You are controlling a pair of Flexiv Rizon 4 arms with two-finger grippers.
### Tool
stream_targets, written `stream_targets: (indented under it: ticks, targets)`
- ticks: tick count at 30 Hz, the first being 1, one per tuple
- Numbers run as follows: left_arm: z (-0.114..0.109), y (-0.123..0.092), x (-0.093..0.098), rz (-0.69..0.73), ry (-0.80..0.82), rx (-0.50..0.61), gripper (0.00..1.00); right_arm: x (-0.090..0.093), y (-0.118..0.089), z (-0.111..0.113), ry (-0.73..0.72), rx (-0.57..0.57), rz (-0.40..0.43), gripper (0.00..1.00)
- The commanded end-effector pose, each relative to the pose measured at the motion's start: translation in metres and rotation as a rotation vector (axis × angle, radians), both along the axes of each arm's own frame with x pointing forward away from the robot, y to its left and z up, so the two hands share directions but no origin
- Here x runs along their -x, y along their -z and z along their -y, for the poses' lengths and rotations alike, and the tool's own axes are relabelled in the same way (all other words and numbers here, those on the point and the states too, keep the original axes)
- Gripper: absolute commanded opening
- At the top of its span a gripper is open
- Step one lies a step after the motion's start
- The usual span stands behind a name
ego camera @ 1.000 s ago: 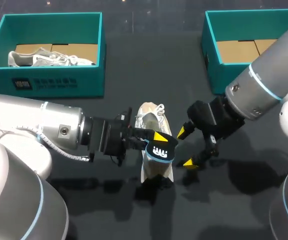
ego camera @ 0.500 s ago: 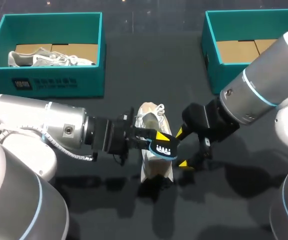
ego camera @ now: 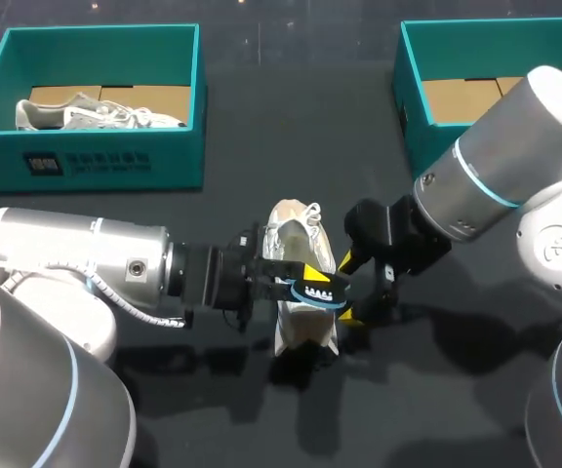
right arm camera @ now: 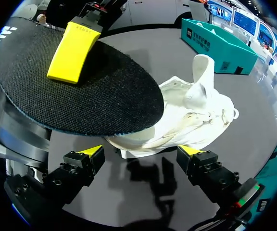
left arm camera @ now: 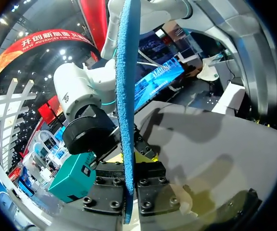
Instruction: Take the shoe out of the shoebox, open the shoe tongue, remove and reinsert the insole, then place the shoe into the shoebox
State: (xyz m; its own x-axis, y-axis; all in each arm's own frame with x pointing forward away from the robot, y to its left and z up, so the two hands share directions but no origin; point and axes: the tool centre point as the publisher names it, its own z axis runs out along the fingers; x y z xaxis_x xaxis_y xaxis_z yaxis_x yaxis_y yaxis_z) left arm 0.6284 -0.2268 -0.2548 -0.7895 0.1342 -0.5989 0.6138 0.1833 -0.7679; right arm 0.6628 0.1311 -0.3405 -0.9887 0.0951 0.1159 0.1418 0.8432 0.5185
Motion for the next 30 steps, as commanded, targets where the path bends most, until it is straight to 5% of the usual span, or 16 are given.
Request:
stream_targets:
  ticks: [1, 30]
  targets:
    - [-0.0011, 0.0012, 0.0027, 0.002, -0.016, 0.005, 0.00, -0.0013, 0.0059, -0.0090, 0.003, 0.016, 0.002, 1.00]
    - [-0.0020, -0.0007, 0.0078, -0.033, -0.033, 0.023, 0.00, 0.0060, 0.0124, -0.0070, -0.021, 0.016, 0.028, 1.00]
